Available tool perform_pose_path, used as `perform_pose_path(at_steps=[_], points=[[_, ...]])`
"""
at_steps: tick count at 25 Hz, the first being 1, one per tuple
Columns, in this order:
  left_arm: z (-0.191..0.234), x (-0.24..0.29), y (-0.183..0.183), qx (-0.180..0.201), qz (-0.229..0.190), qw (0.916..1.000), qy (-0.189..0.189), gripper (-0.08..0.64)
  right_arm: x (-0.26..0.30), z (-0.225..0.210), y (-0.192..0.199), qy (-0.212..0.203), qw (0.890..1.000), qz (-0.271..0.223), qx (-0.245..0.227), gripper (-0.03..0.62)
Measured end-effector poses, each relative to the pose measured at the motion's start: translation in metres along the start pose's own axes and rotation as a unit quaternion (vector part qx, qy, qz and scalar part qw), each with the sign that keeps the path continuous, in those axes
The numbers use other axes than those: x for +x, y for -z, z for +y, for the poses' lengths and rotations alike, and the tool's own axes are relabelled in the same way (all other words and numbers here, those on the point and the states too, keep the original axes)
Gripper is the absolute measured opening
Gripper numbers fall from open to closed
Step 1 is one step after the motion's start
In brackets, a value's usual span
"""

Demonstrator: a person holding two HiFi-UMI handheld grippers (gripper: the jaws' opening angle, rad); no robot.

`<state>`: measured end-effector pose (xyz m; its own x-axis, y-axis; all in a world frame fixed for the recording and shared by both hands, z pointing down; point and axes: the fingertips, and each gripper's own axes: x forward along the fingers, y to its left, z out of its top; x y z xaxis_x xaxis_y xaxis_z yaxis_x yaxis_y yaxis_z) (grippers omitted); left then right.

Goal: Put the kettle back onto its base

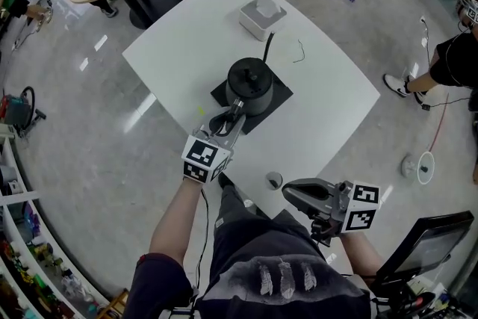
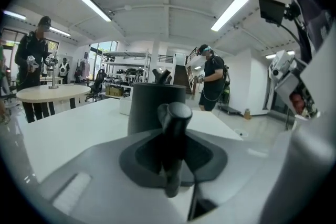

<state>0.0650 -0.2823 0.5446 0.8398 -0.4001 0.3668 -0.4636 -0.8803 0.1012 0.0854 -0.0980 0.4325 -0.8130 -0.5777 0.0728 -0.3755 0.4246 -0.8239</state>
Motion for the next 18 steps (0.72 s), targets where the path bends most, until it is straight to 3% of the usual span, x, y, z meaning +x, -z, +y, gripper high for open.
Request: perform_pose_path(at_steps=[10, 18], points=[[0.001, 0.001, 0.006, 0.018, 0.016, 0.9997, -0.002, 0.075, -0.004, -0.003, -0.003, 0.002, 1.000, -0.011, 0.001, -0.002], [0.028, 0.004, 0.007, 0.035, 0.036, 0.9972, -0.056, 0.073, -0.005, -0.003, -0.003, -0.001, 1.000, -0.016, -0.001, -0.002]])
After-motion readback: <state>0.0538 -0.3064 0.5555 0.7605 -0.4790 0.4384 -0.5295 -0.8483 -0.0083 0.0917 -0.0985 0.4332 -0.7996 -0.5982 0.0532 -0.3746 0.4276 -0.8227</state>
